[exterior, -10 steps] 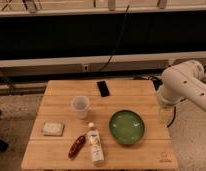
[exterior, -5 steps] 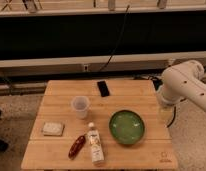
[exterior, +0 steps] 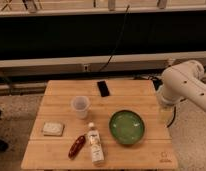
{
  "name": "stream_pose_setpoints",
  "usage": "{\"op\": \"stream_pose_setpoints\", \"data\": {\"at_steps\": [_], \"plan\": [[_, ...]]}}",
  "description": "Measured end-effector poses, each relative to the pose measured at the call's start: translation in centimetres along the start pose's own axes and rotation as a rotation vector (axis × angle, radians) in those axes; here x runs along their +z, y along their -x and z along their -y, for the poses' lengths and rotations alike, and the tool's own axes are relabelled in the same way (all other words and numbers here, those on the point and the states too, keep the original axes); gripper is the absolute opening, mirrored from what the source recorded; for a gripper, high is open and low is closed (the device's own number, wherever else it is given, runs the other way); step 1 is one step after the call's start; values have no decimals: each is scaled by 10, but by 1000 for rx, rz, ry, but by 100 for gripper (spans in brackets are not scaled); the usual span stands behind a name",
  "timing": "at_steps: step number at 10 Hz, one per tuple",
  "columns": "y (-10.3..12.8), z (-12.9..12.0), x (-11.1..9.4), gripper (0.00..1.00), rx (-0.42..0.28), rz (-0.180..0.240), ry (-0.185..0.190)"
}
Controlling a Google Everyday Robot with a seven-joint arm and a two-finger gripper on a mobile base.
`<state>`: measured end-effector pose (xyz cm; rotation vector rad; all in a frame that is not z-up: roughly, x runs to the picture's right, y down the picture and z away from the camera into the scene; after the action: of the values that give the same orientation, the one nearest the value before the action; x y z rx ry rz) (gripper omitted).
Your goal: Pick up the ceramic cup
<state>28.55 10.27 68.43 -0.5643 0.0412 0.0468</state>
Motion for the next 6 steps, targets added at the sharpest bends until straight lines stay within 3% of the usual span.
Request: {"op": "stream_pose_setpoints", "data": {"at_steps": [4, 6], "plan": [[0, 0, 0, 80, -1, -1, 0], [11, 8, -1, 80, -39, -18, -14]]}}
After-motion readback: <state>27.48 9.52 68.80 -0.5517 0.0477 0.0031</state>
